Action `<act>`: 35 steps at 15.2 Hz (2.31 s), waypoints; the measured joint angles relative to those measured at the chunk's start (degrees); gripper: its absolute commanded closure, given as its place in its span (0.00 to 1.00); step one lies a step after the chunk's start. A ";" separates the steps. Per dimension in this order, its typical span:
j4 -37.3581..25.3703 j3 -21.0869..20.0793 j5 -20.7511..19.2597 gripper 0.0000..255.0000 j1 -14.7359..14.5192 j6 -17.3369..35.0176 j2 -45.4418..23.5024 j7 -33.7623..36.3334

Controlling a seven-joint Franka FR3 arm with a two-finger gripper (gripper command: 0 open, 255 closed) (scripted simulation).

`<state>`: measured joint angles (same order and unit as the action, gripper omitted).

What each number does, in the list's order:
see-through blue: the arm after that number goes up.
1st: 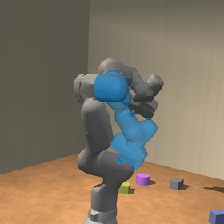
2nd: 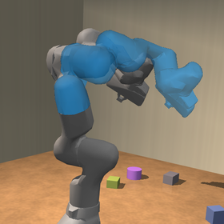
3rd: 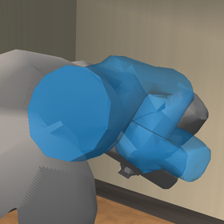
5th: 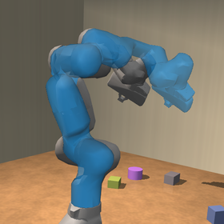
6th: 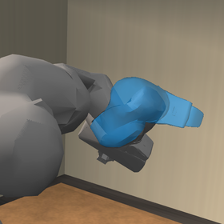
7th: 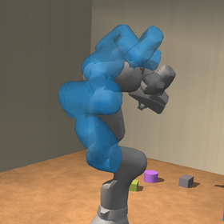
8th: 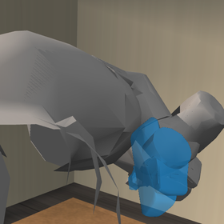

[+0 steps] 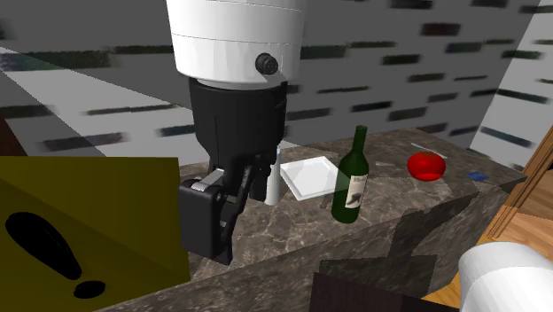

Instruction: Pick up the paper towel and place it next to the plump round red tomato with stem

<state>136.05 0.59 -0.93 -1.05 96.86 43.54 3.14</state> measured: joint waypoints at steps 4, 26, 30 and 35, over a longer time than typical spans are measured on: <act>0.67 2.45 -1.58 0.00 0.71 1.29 -0.61 -3.17; -10.33 30.63 -7.61 0.00 4.04 18.57 -26.95 -40.38; -15.84 35.19 -3.03 0.00 3.66 21.38 -35.99 -48.52; -25.35 38.69 5.76 0.00 5.72 22.03 -48.66 -59.86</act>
<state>110.70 39.29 4.84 4.67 118.89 -5.12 -56.73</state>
